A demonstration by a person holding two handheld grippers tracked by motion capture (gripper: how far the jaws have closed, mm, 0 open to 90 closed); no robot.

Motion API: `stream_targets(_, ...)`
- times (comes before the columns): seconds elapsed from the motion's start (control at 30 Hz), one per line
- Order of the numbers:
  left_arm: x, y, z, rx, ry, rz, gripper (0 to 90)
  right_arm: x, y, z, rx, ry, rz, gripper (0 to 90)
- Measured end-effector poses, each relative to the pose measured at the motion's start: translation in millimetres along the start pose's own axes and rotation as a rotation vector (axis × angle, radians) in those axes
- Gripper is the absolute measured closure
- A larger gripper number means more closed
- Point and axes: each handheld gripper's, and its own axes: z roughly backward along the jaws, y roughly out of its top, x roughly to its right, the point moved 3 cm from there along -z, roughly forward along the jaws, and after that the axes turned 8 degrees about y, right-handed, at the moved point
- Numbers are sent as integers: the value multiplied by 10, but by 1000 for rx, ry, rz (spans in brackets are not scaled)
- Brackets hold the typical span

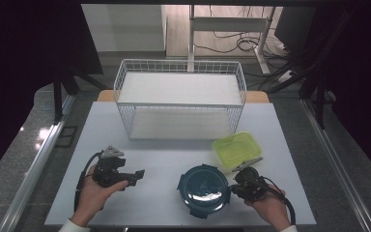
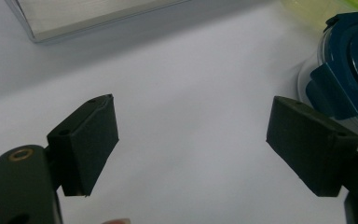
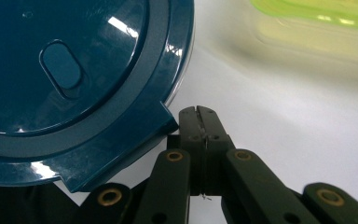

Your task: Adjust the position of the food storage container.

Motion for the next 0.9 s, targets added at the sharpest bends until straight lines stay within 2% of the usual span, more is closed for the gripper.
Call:
stream_targets(0.37, -4, -5, -23, -8, 1, 1, 164, -82, 227, -148, 7, -4, 35, 891)
stream_targets(0.5, -13, -8, -29, -11, 3, 0, 164, -141, 289, -195, 3, 5, 54, 892)
stream_targets(0.67, -19, -16, -37, -14, 2, -1, 164, -285, 390, -281, -3, 29, 88, 891)
stream_targets(0.9, -29, -25, -48, -17, 2, 1, 164, -314, 465, -330, 0, 37, 96, 891)
